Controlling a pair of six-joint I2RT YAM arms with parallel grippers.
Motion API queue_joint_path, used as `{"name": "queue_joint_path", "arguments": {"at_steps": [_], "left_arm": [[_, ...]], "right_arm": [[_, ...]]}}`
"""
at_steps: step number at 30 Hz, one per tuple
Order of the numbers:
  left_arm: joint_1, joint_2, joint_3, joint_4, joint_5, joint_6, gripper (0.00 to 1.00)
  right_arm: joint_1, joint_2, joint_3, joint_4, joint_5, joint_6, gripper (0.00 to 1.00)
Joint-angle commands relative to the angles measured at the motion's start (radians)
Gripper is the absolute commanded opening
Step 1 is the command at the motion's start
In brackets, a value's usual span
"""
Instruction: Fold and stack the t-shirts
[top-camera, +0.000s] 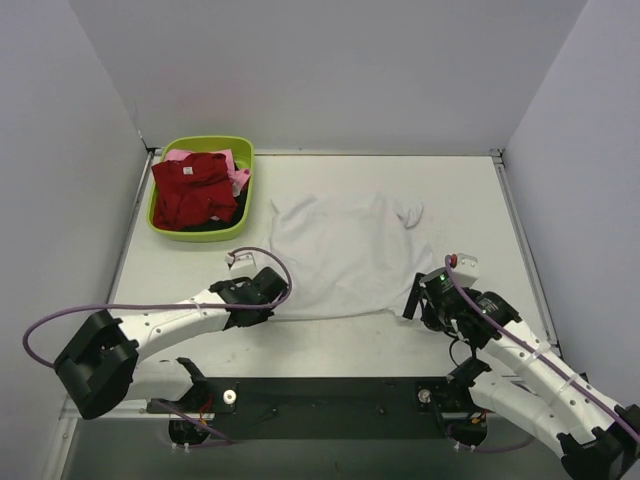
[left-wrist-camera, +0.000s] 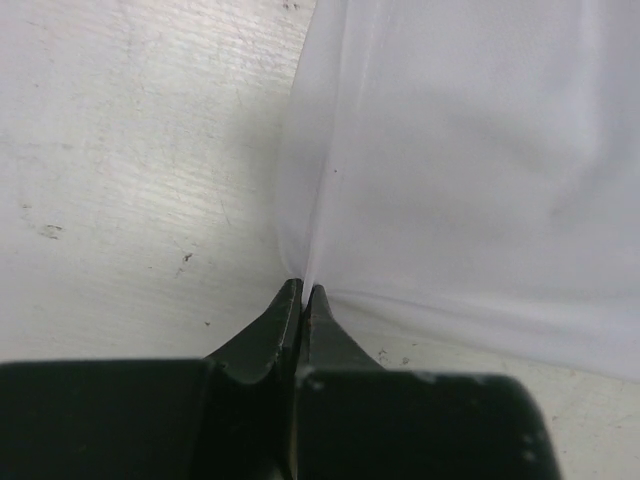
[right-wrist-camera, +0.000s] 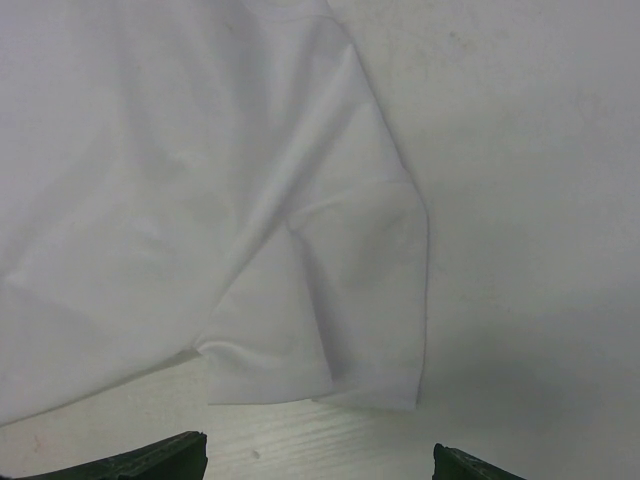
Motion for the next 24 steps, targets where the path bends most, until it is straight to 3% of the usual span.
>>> {"name": "queue_joint_path", "arguments": {"at_steps": [1, 10, 24], "left_arm": [[0.053, -0.102, 0.012, -0.067, -0.063, -0.021, 0.00], [0.215, -0.225, -0.021, -0.063, -0.033, 0.071, 0.00], [0.251, -0.225, -0.035, -0.011, -0.013, 0.096, 0.00]], "right_arm": [[0.008, 0.030, -0.043, -0.038, -0.023, 0.093, 0.93], [0.010, 0.038, -0.089, -0.038, -0.019, 0.139, 0.88], [0.011, 0.093, -0.183, -0.012, -0.052, 0.192, 0.74]]}}
